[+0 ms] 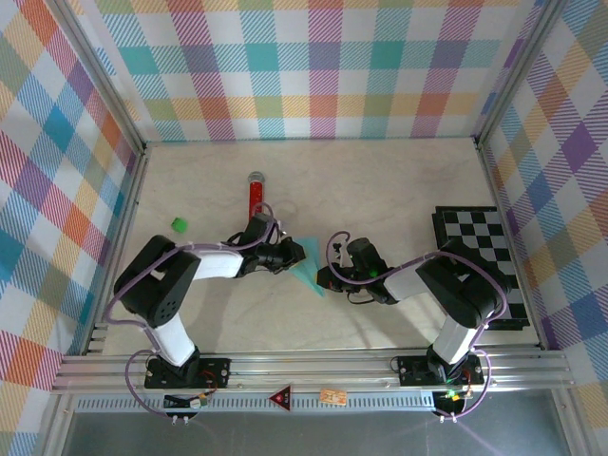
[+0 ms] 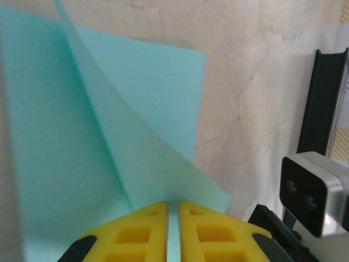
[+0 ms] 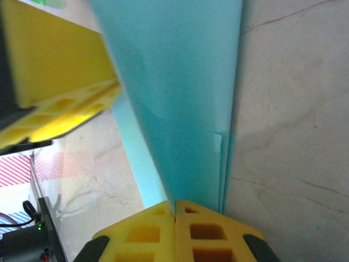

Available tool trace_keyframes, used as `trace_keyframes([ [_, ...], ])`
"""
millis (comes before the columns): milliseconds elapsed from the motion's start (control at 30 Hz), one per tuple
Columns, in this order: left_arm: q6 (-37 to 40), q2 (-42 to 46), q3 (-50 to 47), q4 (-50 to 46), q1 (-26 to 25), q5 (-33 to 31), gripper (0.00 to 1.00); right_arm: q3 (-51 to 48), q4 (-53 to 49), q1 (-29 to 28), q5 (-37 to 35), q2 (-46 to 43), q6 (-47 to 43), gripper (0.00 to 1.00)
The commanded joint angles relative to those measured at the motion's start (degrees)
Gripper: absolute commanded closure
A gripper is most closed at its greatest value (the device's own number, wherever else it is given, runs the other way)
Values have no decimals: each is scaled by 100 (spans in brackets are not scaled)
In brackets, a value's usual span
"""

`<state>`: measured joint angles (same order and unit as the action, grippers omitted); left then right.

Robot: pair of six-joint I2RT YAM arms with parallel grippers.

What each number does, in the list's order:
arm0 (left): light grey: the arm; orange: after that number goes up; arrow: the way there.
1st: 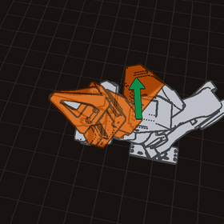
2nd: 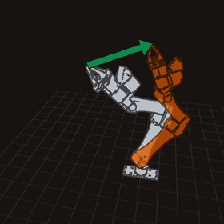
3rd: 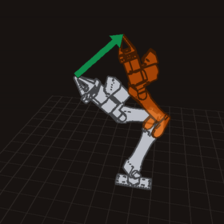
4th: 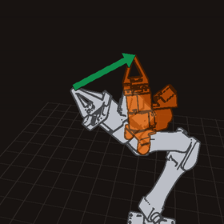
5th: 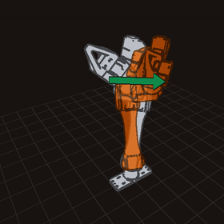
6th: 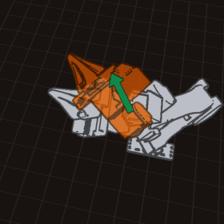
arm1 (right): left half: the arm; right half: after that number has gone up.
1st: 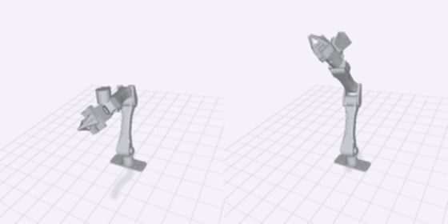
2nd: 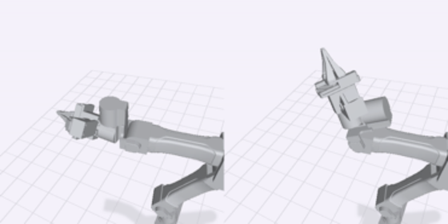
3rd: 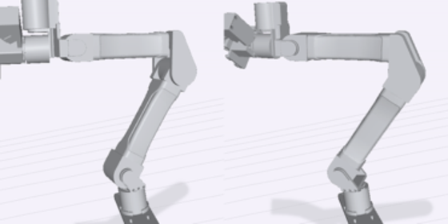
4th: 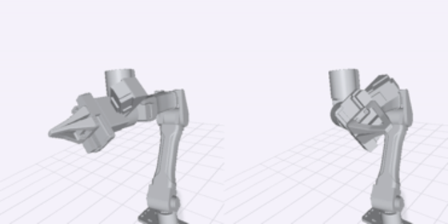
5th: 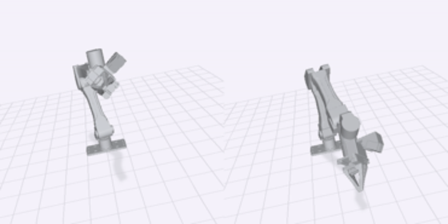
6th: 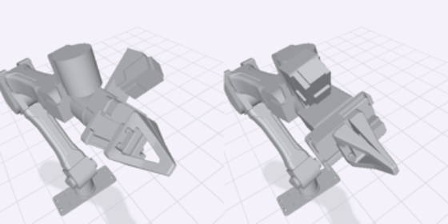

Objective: Fold a paper plane with a square sheet of paper (pick it up from the middle)

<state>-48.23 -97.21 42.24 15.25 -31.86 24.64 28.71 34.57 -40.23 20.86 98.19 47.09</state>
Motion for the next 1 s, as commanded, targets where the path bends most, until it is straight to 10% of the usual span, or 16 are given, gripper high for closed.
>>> trace_keyframes([
  [0,-10,406,-253,-389,-40,-632,87,-16,-782,-86,-120,121,-345,96],
  [967,-556,346,-746,-496,-204,-741,96,42,-237,-104,339,275,-882,93],
])
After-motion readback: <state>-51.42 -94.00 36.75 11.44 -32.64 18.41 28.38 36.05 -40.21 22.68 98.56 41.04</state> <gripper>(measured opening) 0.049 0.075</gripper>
